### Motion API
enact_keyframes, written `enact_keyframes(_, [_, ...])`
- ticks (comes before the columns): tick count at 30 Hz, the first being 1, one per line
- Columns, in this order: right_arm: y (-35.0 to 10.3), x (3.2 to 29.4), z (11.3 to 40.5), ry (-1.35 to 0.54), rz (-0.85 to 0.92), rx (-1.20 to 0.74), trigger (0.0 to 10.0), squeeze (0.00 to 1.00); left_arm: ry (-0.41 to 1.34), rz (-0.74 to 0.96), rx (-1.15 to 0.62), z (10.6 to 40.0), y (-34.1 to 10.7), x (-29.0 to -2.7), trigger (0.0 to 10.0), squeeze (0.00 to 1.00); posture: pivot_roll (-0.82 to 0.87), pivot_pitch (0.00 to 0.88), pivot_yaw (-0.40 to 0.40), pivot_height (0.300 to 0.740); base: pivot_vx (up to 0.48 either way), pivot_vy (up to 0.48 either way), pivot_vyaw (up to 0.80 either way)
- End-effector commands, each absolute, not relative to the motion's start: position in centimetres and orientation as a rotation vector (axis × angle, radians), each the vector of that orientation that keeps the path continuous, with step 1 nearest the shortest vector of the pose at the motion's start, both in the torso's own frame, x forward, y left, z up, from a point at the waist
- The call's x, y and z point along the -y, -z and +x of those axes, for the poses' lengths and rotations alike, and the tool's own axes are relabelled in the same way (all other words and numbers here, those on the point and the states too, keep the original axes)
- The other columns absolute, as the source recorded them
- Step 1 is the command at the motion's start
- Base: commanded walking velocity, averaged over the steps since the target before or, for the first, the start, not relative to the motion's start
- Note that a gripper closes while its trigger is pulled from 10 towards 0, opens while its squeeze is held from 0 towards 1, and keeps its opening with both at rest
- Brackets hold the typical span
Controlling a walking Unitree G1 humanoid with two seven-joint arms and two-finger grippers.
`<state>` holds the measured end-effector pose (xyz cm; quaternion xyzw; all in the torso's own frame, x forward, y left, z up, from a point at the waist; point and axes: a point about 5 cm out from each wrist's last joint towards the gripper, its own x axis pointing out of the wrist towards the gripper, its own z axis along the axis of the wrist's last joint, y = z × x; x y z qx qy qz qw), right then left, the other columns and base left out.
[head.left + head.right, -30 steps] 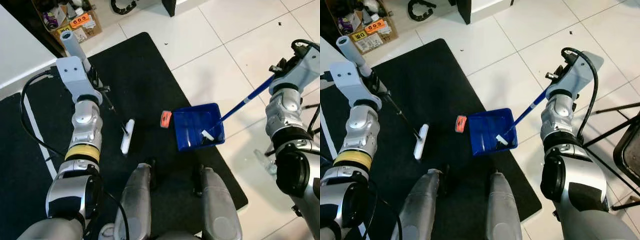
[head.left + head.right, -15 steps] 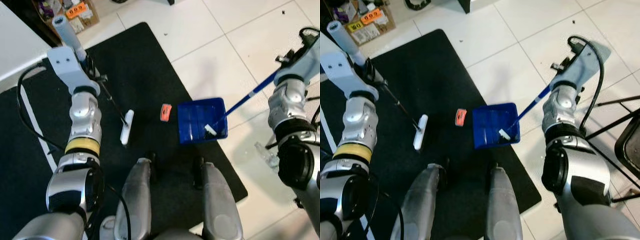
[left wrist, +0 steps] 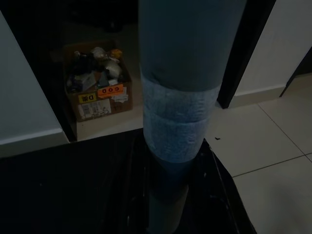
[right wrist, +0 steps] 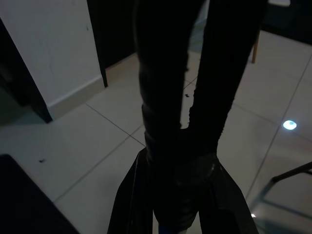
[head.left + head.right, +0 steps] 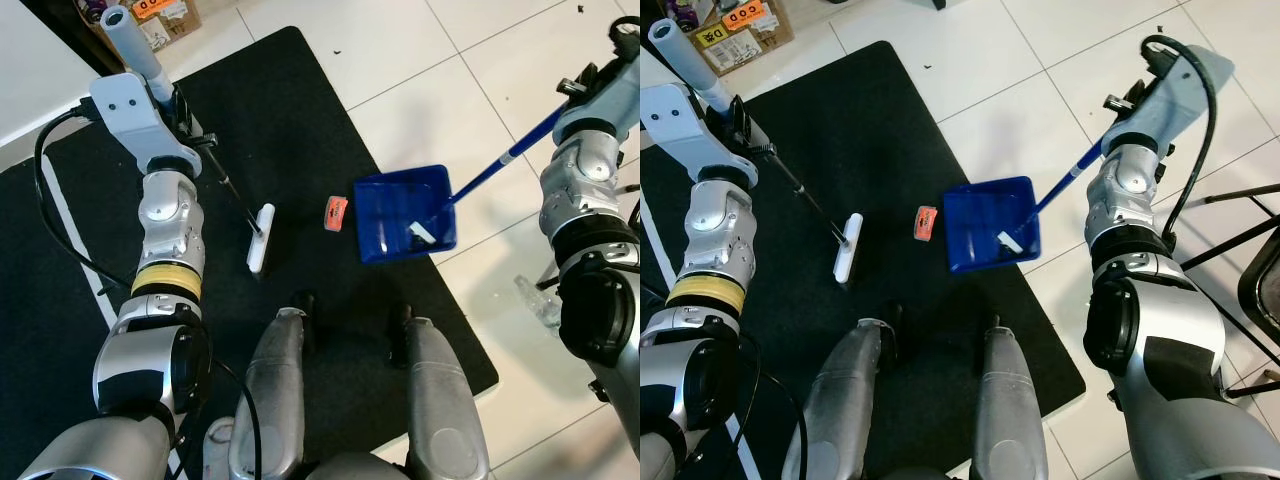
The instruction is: Sweep floor
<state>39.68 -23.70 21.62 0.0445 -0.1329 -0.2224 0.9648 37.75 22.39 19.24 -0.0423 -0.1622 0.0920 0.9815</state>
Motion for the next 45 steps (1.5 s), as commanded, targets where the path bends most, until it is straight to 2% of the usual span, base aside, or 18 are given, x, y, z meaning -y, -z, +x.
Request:
enact_keyframes(1, [-20.3, 23.5, 39.3, 0.464, 0.046, 0.251, 10.0, 0.00, -0.202, -0.074, 0.326, 37.6, -18.8, -22.5, 10.0, 0.00, 0.08, 0.523, 0.044, 0.740, 0.000, 0.000, 0.00])
enact_keyframes(7, [-19.0, 21.7, 38.9, 0.486, -0.034, 0.261, 10.0, 0.00, -0.182, -0.097, 0.351, 38.1, -19.2, -20.6, 10.0, 0.00, 0.06, 0.518, 0.037, 0.740, 0.000, 0.000, 0.00])
enact_keyframes(16, [-17.2, 21.2, 38.0, 0.530, -0.060, 0.273, 10.0, 0.00, -0.152, -0.126, 0.328, 38.6, -18.9, -18.9, 10.0, 0.00, 0.05, 0.508, 0.041, 0.740, 0.000, 0.000, 0.00])
enact_keyframes(18, [-16.4, 21.2, 37.5, 0.557, -0.062, 0.268, 10.0, 0.00, -0.134, -0.153, 0.305, 38.8, -18.6, -17.1, 10.0, 0.00, 0.05, 0.510, 0.041, 0.740, 0.000, 0.000, 0.00])
enact_keyframes(20, [-16.2, 21.2, 37.5, 0.560, -0.064, 0.267, 10.0, 0.00, -0.130, -0.166, 0.300, 38.9, -18.5, -16.7, 10.0, 0.00, 0.05, 0.510, 0.041, 0.740, 0.000, 0.000, 0.00])
enact_keyframes(22, [-15.7, 21.0, 37.2, 0.568, -0.071, 0.265, 10.0, 0.00, -0.109, -0.214, 0.311, 39.0, -18.6, -14.6, 10.0, 0.00, 0.04, 0.507, 0.038, 0.740, 0.000, 0.000, 0.00])
enact_keyframes(26, [-15.3, 20.9, 36.9, 0.573, -0.075, 0.267, 10.0, 0.00, -0.091, -0.260, 0.325, 39.0, -19.0, -13.0, 10.0, 0.00, 0.04, 0.507, 0.036, 0.740, 0.000, 0.000, 0.00])
enact_keyframes(29, [-15.0, 20.8, 36.7, 0.582, -0.075, 0.273, 10.0, 0.00, -0.057, -0.316, 0.369, 39.4, -20.6, -10.8, 10.0, 0.00, 0.02, 0.509, 0.034, 0.740, 0.000, 0.000, 0.00])
enact_keyframes(33, [-14.9, 20.7, 36.6, 0.587, -0.074, 0.276, 10.0, 0.00, -0.052, -0.349, 0.379, 39.6, -21.4, -10.3, 10.0, 0.00, 0.00, 0.506, 0.035, 0.740, 0.000, 0.000, 0.00])
enact_keyframes(34, [-14.7, 20.5, 36.4, 0.591, -0.076, 0.282, 10.0, 0.00, 0.015, -0.367, 0.380, 39.8, -22.2, -8.8, 10.0, 0.00, 0.00, 0.506, 0.036, 0.740, 0.000, 0.000, 0.00])
enact_keyframes(35, [-14.7, 20.5, 36.4, 0.591, -0.076, 0.282, 10.0, 0.00, 0.015, -0.367, 0.380, 39.8, -22.2, -8.8, 10.0, 0.00, 0.00, 0.506, 0.036, 0.740, 0.000, 0.000, 0.00])
enact_keyframes(37, [-14.6, 20.6, 36.3, 0.597, -0.078, 0.282, 10.0, 0.00, 0.124, -0.413, 0.379, 39.6, -22.6, -6.7, 10.0, 0.00, 0.00, 0.508, 0.040, 0.740, 0.000, 0.000, 0.00])
enact_keyframes(42, [-14.3, 21.0, 36.1, 0.612, -0.086, 0.278, 10.0, 0.00, 0.437, -0.465, 0.300, 37.8, -21.5, -0.3, 10.0, 0.00, 0.01, 0.506, 0.048, 0.740, 0.000, 0.000, 0.00])
enact_keyframes(45, [-14.3, 21.1, 36.0, 0.618, -0.088, 0.278, 10.0, 0.00, 0.522, -0.434, 0.327, 36.9, -21.4, 0.9, 10.0, 0.00, 0.01, 0.506, 0.052, 0.740, 0.000, 0.000, 0.00])
